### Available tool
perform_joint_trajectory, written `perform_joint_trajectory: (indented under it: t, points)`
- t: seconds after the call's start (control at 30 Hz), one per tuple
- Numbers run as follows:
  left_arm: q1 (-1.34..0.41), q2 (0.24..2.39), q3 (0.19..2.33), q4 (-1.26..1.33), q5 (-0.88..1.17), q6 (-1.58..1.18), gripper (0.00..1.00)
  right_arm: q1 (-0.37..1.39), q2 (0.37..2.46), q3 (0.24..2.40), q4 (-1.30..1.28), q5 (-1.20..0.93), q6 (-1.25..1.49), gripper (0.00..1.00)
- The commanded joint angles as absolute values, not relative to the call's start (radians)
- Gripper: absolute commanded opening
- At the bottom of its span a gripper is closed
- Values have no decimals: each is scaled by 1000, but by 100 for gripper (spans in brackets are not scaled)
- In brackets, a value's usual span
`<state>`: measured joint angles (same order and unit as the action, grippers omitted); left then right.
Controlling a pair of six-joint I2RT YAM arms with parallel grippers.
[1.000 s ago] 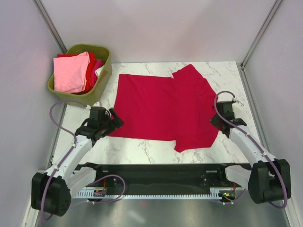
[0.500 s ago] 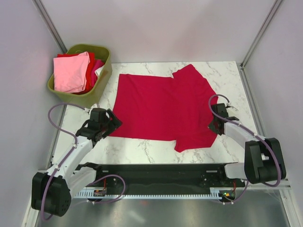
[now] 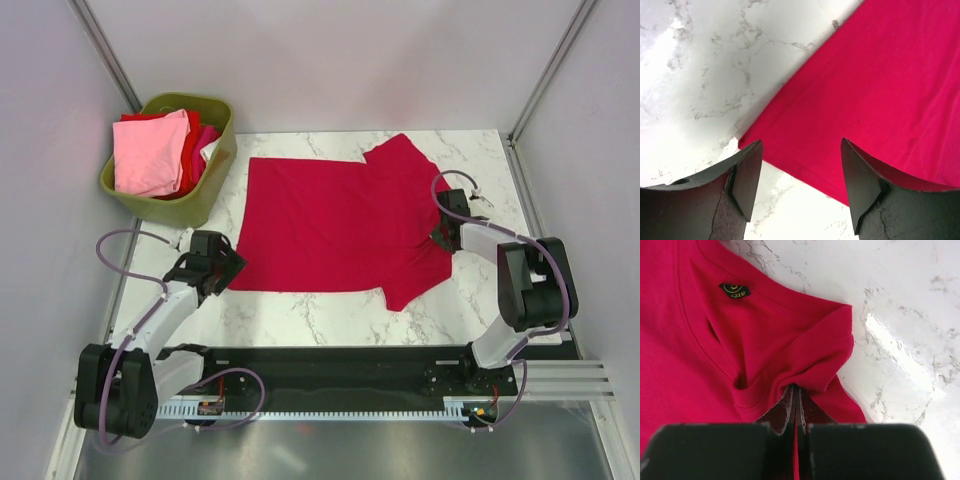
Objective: Fold and stack the t-shirts
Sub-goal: Flatten the tshirt out
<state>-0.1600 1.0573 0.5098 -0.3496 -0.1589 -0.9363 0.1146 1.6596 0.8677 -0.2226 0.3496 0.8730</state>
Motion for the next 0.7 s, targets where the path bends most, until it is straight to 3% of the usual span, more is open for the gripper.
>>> perform_joint_trajectory:
  t: [0.0,0.67]
  points:
    - [-149,1094,503,-295,-209,-982,71,110,1700,870,-261,339,907,0]
    - [-149,1051,402,-314,-276,-1049,66,112,1526,801,-296,431,914,2]
